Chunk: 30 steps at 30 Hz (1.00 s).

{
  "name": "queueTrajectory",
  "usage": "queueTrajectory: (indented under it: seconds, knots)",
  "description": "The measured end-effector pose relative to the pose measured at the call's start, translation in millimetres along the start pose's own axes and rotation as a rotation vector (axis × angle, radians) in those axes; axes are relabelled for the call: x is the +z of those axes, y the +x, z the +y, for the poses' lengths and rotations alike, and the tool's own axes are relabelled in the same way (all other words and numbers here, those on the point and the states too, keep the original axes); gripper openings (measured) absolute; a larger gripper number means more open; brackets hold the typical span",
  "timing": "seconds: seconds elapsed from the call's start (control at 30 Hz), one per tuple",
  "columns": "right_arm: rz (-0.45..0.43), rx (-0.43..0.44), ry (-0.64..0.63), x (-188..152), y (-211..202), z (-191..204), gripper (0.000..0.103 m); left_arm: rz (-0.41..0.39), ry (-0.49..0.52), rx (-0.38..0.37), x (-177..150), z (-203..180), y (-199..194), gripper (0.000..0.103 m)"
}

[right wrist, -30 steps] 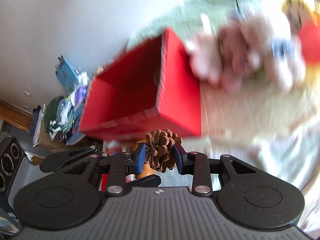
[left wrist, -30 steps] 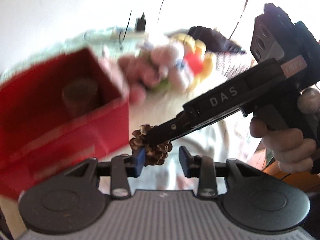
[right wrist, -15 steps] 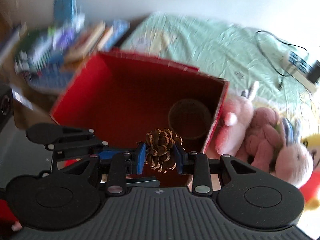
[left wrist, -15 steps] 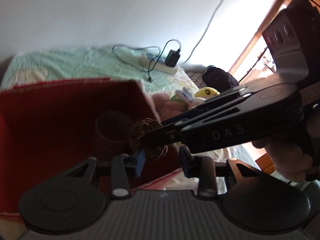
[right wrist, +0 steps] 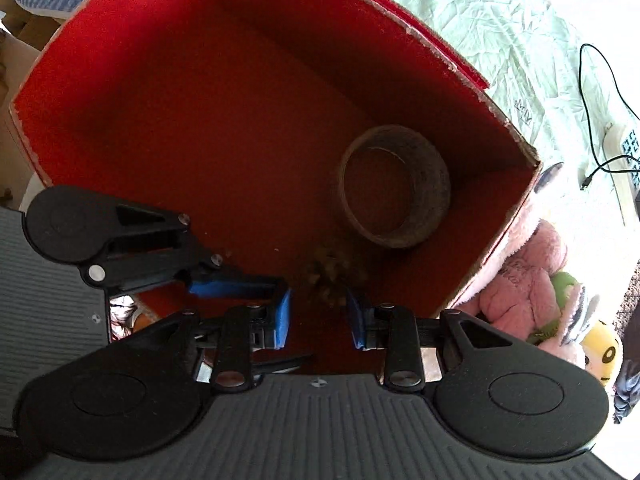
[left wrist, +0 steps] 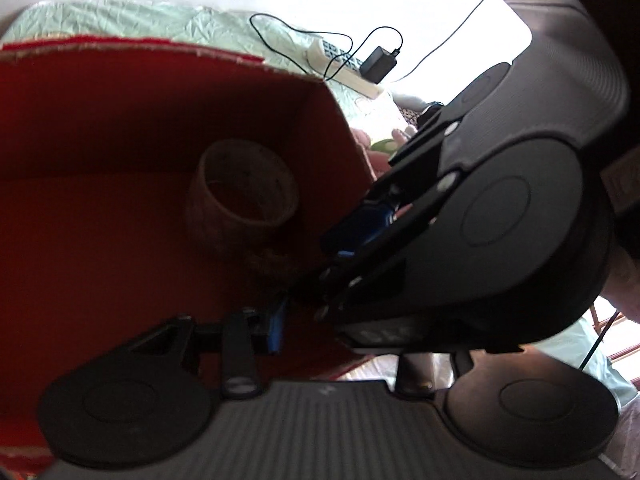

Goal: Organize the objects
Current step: 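Lower the pine cone into the red box and open the right gripper, then move the right gripper back to the wooden gourd-shaped figure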

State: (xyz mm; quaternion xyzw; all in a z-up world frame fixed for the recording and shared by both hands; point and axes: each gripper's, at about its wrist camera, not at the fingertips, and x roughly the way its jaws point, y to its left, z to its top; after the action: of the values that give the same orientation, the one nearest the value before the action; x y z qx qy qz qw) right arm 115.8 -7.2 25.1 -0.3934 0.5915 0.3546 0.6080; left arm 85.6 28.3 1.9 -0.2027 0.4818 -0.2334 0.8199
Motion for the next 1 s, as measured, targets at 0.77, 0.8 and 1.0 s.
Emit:
queueTrajectory:
  seconds: [0.77,0.8,1.0]
  knots:
    - [-0.667,0.315,0.373,-139.8,-56.6,-19.5,0.033,-0.16,0.098,0.326,-31.6,-26.6,-94.9,0.053]
    - [-0.696,0.331,0.384,-148.5,-57.9,-17.6,0.033,-0.166,0.097,0.343,-33.9,-27.3,-98.4,0.053]
    - [-0.845,0.343,0.436,-185.5,-58.4,-9.7,0.033,-0.182,0.088,0.398,-58.5,-31.2,-120.0,0.053]
